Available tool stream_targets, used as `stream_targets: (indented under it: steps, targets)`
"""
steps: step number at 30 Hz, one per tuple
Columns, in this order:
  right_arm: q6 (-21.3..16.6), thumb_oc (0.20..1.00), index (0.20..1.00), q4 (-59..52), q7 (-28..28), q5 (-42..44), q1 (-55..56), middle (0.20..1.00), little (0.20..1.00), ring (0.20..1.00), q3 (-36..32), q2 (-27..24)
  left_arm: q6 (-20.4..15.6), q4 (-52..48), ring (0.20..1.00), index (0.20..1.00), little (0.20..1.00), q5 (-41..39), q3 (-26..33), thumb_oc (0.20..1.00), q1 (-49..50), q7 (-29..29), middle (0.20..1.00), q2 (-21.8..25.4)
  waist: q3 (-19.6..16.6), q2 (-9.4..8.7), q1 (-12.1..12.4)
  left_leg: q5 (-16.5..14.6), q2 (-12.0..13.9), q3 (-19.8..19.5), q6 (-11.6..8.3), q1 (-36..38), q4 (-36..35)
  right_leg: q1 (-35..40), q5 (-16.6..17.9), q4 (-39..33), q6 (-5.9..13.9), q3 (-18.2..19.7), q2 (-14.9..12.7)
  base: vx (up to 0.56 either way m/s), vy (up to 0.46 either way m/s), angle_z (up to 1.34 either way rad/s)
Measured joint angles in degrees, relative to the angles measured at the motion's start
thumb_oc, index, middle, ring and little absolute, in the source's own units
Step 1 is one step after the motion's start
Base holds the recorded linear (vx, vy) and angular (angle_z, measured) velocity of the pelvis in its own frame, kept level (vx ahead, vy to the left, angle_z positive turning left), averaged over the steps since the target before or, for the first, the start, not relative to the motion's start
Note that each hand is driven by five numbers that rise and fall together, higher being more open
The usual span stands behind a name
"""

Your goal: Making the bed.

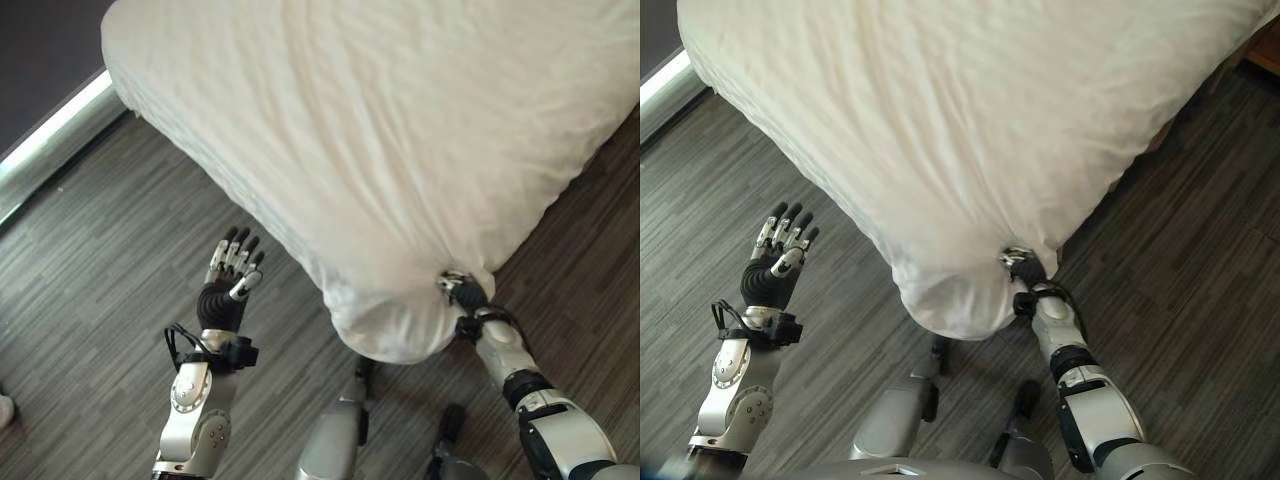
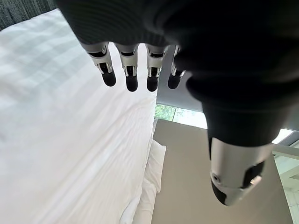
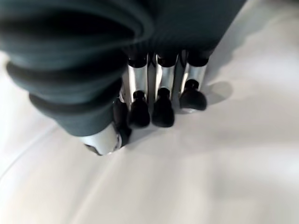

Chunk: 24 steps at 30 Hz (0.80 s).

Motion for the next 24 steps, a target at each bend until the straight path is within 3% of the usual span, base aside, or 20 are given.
stream_targets:
  steps: [2,4,5,7,11,13,14,16,17,18,21,22,24]
  targets:
    - [2.0,0.2,0.2,4.4,-1.5,1.9,9.8,0.2,0.2,0.2,-7.3,-5.5,0.0,0.2,1.0,1.0,1.0,0.0,0.5,1.0,0.4,0.2,1.0,0.9,0.4,-0.24,-0.3,0.9,-0.8,0.3,0.84,-0.5,0.0,-0.6,0.5,0.3,0.23,0.2,-0.5,0.04,0.015,0.04]
    - [2.5,0.2,0.2,5.3,-2.5,3.1,14.0,0.2,0.2,0.2,-7.7,-7.6,0.0,0.1,1.0,1.0,1.0,0.1,1.9,1.0,0.4,0.4,1.0,1.0,0.8,-0.91,-1.9,1.4,-1.3,0.5,1.31,-0.3,0.0,-0.5,0.9,0.3,0.97,0.4,-1.0,0.06,0.017,-0.06]
    - [2.3,0.2,0.2,4.6,-2.3,4.3,17.7,0.2,0.2,0.2,-12.0,-7.8,0.0,0.2,1.0,1.0,1.0,0.1,2.7,1.0,-0.5,0.6,1.0,1.1,1.6,-2.11,-4.1,1.3,-1.4,1.2,1.27,0.2,0.0,-0.3,0.9,0.3,1.0,1.0,-1.2,0.06,0.007,-0.13]
    - [1.9,0.2,0.2,3.6,-2.2,6.3,20.5,0.2,0.2,0.2,-16.1,-7.2,0.0,0.2,1.0,1.0,1.0,0.1,3.2,1.0,-2.1,0.6,1.0,1.1,2.3,-3.29,-5.4,1.2,-1.5,2.1,1.06,1.8,0.0,1.1,0.9,0.3,1.09,1.8,-1.2,0.06,-0.01,-0.18]
    - [1.8,0.2,0.2,0.1,-1.9,7.5,25.4,0.2,0.2,0.2,-18.2,-7.5,0.0,0.1,1.0,1.0,1.0,0.5,4.2,1.0,-3.4,0.0,1.0,1.2,2.4,-4.26,-8.3,0.0,-1.0,2.6,0.03,5.2,0.0,3.6,0.2,0.3,1.2,2.9,-1.1,0.09,-0.017,-0.15]
    - [1.9,0.2,0.2,-11.1,-2.2,7.5,29.8,0.2,0.2,0.2,-19.5,-6.9,0.0,0.1,1.0,1.0,1.0,0.6,6.3,1.0,-3.0,-0.2,1.0,1.1,2.3,-4.32,-10.3,-1.0,-0.5,3.6,-0.23,7.2,0.0,5.1,0.0,0.3,1.0,3.6,-0.8,0.09,-0.009,-0.25]
    - [1.1,0.2,0.2,-26.3,-2.4,7.1,34.9,0.2,0.2,0.2,-19.3,-6.4,0.0,0.1,1.0,1.0,1.0,0.6,8.5,1.0,-1.8,-0.1,1.0,0.6,1.8,-4.36,-11.8,-1.4,-0.1,4.3,-0.36,9.0,0.0,6.3,-0.1,0.3,0.89,4.6,-0.6,0.1,-0.009,-0.33]
    - [-0.4,0.2,0.2,-36.6,-2.7,4.8,37.4,0.2,0.2,0.2,-19.5,-6.2,0.0,0.1,1.0,1.0,1.0,1.1,9.2,1.0,-0.8,-0.1,1.0,0.5,0.7,-4.54,-12.6,-1.7,0.4,5.2,-0.54,10.4,0.0,7.2,-0.2,0.3,0.69,5.3,-0.4,0.11,-0.016,-0.27]
    - [-0.4,0.432,0.432,-40.2,-3.0,3.8,38.1,0.432,0.432,0.432,-19.8,-6.1,0.0,0.0,1.0,1.0,1.0,1.2,9.2,1.0,-0.8,-0.1,1.0,0.3,-0.5,-4.62,-13.3,-1.8,0.7,5.2,-0.74,10.8,0.0,7.6,-0.3,0.3,0.54,5.3,-0.1,0.09,-0.015,-0.12]
    - [-0.4,1.0,1.0,-43.7,-3.4,2.8,38.1,1.0,1.0,1.0,-21.0,-5.2,0.1,0.0,1.0,1.0,1.0,1.5,9.3,1.0,-0.6,0.0,1.0,0.1,-1.8,-4.79,-13.6,-2.0,0.8,5.2,-0.9,11.2,-0.2,8.1,-0.5,0.3,0.32,5.3,0.0,0.09,-0.015,-0.02]
    - [-0.8,1.0,1.0,-58.3,-4.0,0.5,38.5,1.0,1.0,1.0,-21.2,-1.9,0.3,0.1,1.0,1.0,1.0,3.6,9.1,1.0,1.1,0.5,1.0,0.0,-4.4,-5.01,-14.2,-2.8,1.1,5.8,-1.13,14.8,-0.3,11.3,-1.1,0.3,0.04,6.0,0.3,0.05,-0.008,-0.1]
    - [-1.9,1.0,1.0,-62.4,-3.6,-1.5,38.5,1.0,1.0,1.0,-19.9,-1.8,0.9,0.2,1.0,1.0,1.0,4.9,8.5,1.0,2.4,0.6,1.0,0.0,-7.3,-4.89,-14.2,-3.1,1.1,6.1,-1.18,15.6,-0.4,11.6,-1.5,0.2,0.06,6.2,0.3,0.05,0.0,-0.09]
    - [-1.9,1.0,1.0,-64.6,-3.9,-4.2,37.4,1.0,1.0,1.0,-19.1,-2.0,1.5,0.3,1.0,1.0,1.0,5.9,8.4,1.0,3.2,0.6,1.0,-0.3,-9.3,-4.88,-14.0,-3.5,1.1,6.5,-1.02,16.2,-0.4,12.2,-1.9,0.3,0.0,6.3,0.2,0.05,0.001,-0.02]
